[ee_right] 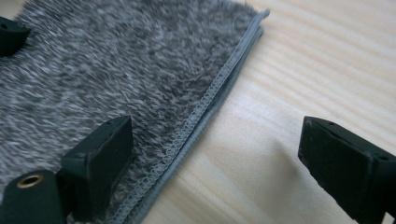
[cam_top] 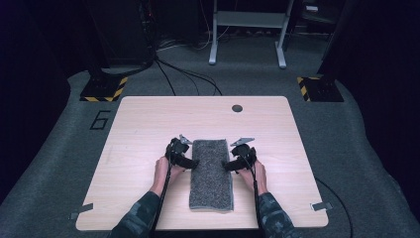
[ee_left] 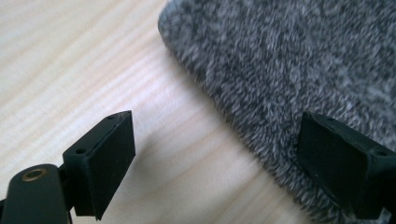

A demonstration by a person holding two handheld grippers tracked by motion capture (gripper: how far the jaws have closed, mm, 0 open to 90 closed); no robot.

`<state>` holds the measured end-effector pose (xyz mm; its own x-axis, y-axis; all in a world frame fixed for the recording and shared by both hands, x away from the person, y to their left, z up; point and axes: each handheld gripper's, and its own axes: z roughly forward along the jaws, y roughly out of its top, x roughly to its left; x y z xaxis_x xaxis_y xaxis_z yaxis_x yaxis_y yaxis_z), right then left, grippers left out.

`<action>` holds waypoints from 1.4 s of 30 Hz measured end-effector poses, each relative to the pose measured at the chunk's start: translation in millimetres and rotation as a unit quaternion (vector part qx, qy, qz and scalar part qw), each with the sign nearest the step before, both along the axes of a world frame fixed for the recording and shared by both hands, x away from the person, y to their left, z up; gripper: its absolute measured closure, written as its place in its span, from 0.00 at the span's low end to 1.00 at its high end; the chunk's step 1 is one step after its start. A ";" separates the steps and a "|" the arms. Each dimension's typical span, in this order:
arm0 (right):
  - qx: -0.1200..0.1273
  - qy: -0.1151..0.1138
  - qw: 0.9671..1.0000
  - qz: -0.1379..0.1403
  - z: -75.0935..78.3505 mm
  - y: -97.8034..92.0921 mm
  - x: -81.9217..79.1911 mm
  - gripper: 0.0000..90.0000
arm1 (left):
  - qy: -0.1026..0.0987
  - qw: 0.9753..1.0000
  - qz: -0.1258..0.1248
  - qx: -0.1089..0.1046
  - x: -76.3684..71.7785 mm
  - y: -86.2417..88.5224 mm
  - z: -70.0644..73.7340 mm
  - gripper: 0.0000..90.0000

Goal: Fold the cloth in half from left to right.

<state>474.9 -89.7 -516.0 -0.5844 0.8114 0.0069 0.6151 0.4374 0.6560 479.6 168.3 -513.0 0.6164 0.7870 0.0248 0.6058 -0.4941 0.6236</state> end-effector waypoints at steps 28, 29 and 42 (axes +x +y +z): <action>-0.012 0.002 1.000 -0.019 6.4 9.3 37.4 0.18 | -0.005 0.999 0.041 0.011 45.3 11.8 1.1 0.15; -0.018 0.004 1.000 -0.022 4.5 9.9 38.2 0.18 | -0.004 0.999 0.041 0.010 46.7 12.3 1.1 0.15; -0.008 0.006 0.999 -0.037 2.3 3.7 51.1 0.17 | 0.005 0.998 0.057 -0.024 71.0 15.5 0.4 0.12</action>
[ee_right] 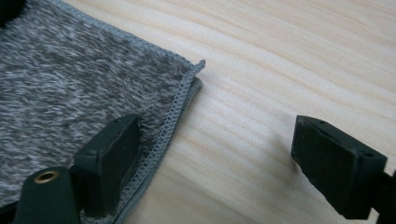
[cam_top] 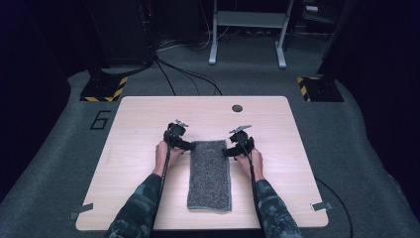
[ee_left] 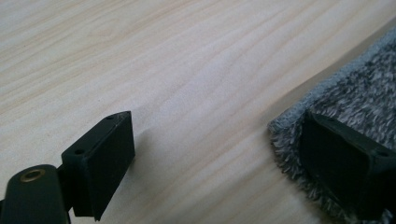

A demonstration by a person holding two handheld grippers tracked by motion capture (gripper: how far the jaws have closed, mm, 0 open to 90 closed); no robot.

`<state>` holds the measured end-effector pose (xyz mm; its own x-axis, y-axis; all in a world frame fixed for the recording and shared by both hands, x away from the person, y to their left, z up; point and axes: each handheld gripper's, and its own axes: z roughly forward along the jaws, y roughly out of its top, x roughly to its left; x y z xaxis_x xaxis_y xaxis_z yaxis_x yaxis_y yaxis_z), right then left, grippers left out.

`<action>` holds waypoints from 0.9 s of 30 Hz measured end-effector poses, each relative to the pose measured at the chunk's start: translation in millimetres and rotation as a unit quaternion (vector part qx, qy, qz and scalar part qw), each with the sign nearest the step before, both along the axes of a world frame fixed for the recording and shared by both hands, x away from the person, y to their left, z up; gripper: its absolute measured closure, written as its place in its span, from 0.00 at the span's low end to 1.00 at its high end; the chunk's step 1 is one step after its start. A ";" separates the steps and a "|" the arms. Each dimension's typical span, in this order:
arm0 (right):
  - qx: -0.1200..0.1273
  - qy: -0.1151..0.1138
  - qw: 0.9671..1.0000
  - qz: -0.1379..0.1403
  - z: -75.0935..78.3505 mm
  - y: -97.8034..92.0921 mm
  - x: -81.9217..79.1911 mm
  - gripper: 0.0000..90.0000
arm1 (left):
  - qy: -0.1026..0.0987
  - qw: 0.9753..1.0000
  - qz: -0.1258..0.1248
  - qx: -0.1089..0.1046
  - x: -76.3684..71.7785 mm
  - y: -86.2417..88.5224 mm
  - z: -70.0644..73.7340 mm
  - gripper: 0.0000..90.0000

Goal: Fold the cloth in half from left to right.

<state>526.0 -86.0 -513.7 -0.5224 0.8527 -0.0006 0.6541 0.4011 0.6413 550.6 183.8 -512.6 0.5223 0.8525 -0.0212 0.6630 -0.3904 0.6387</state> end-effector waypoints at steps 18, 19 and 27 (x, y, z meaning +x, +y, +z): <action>0.057 0.024 0.998 0.022 12.0 5.5 19.6 0.39 | 0.029 0.998 -0.009 -0.055 -8.4 5.5 7.4 0.18; 0.061 0.024 0.998 0.017 11.0 6.0 20.3 0.41 | 0.031 0.998 -0.009 -0.059 -8.8 4.9 7.3 0.19; 0.058 0.030 0.997 0.028 7.8 10.7 24.8 0.59 | 0.029 0.998 -0.023 -0.059 -11.1 -1.1 4.2 0.39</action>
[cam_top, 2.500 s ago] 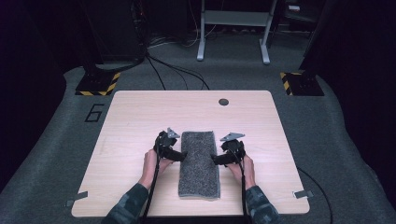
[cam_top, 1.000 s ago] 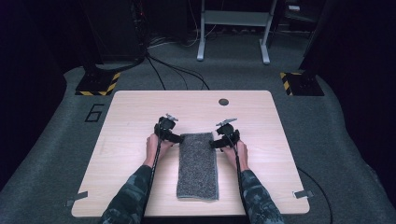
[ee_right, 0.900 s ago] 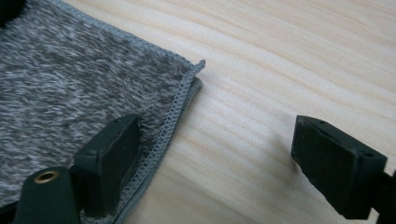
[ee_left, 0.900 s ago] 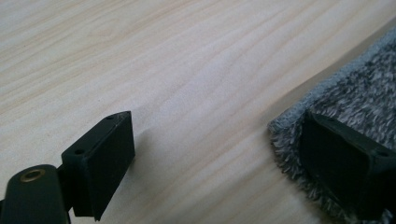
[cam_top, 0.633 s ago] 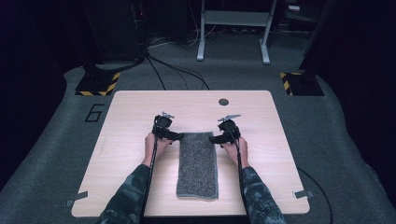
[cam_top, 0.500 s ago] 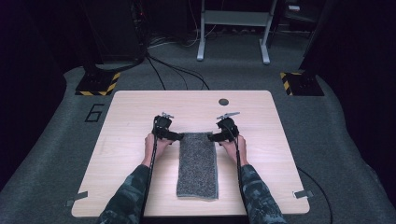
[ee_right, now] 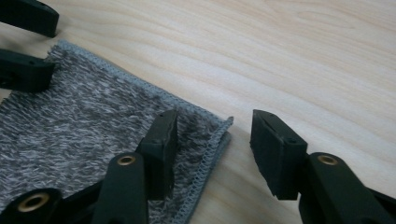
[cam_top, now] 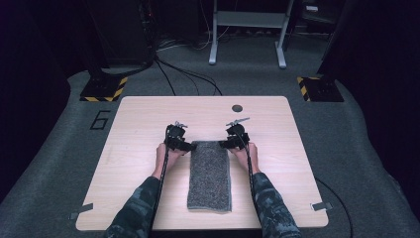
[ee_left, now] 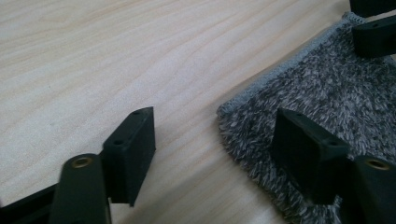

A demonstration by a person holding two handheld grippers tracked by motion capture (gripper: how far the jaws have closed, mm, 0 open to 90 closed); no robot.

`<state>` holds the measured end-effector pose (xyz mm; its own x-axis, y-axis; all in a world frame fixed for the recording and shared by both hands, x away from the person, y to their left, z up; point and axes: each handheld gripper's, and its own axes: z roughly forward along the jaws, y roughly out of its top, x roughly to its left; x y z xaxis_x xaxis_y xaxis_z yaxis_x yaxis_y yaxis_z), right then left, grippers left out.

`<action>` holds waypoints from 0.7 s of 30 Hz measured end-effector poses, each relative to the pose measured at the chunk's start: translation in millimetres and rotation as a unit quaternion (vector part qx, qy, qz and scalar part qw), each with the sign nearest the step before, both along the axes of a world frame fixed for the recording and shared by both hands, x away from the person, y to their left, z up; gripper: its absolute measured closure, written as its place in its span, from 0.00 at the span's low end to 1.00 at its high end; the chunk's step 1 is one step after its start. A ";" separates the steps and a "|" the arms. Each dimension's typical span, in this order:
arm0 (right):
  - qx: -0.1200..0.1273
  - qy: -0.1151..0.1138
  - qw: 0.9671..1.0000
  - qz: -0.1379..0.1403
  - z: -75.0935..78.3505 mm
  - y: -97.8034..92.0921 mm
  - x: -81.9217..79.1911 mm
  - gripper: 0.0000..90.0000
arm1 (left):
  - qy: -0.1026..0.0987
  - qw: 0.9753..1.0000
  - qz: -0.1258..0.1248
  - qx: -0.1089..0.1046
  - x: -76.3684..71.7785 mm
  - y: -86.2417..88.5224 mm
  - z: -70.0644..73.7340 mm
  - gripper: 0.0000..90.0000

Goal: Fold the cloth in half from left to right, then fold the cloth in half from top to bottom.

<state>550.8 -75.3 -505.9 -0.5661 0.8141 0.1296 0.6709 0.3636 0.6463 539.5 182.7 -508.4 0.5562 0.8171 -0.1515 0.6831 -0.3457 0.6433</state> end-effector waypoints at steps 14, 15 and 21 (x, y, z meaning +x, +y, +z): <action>-0.009 -0.002 1.000 0.009 -2.9 9.3 -1.3 0.91 | -0.013 1.000 -0.019 0.017 -1.4 -10.0 0.2 0.78; -0.007 0.000 1.000 0.006 -2.8 9.9 -1.9 0.93 | -0.014 1.000 -0.018 0.016 -1.4 -10.6 0.1 0.81; -0.008 -0.011 1.000 0.007 -0.8 8.8 -1.2 0.95 | -0.018 0.999 -0.030 0.021 -0.3 -12.4 2.2 0.94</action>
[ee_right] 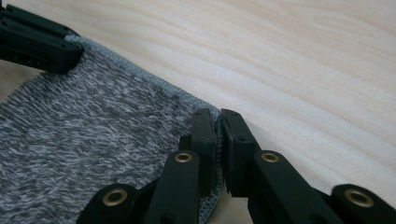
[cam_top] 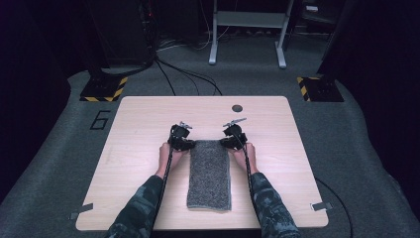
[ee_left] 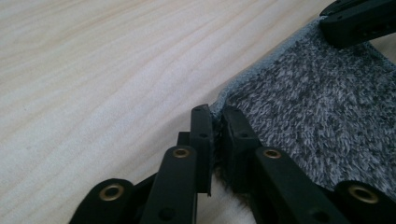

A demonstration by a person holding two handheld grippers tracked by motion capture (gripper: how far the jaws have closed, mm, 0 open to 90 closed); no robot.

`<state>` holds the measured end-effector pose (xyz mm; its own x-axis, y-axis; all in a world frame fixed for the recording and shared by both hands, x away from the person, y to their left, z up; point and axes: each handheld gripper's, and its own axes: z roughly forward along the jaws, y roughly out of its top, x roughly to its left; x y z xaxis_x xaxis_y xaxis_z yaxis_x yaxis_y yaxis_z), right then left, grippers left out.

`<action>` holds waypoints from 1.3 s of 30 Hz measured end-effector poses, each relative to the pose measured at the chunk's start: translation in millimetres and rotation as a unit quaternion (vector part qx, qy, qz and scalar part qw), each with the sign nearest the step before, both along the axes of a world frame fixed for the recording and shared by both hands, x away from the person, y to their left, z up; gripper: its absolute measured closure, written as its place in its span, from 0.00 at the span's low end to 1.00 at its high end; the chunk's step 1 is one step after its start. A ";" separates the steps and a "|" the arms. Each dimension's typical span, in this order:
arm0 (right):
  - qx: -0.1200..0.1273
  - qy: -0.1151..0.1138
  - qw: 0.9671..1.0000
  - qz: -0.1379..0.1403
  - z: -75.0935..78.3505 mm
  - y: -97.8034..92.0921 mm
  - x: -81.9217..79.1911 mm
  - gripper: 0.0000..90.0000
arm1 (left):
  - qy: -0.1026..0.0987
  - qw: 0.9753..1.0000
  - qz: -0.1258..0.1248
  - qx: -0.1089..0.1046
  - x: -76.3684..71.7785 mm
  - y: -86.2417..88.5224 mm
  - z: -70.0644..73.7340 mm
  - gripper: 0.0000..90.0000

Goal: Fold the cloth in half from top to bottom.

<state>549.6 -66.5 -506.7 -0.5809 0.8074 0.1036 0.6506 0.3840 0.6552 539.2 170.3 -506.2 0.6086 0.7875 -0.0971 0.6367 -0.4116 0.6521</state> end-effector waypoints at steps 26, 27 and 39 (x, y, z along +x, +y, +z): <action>0.018 -0.098 0.995 0.008 64.4 -1.9 -5.0 0.95 | -0.089 0.995 0.015 -0.033 -3.5 8.7 53.2 0.96; 0.018 -0.099 0.995 0.008 67.2 -2.0 -5.0 0.95 | -0.089 0.996 0.012 -0.030 -3.5 9.2 56.0 0.96; 0.031 -0.123 0.992 0.011 90.8 -3.8 -5.8 0.95 | -0.118 0.992 0.016 -0.036 -4.4 10.3 82.8 0.96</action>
<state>543.8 -70.4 -415.9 -0.6119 0.7909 0.0056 0.4600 0.3500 0.8160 534.8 180.6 -423.5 0.5961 0.8028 -0.0120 0.4749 -0.3405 0.8115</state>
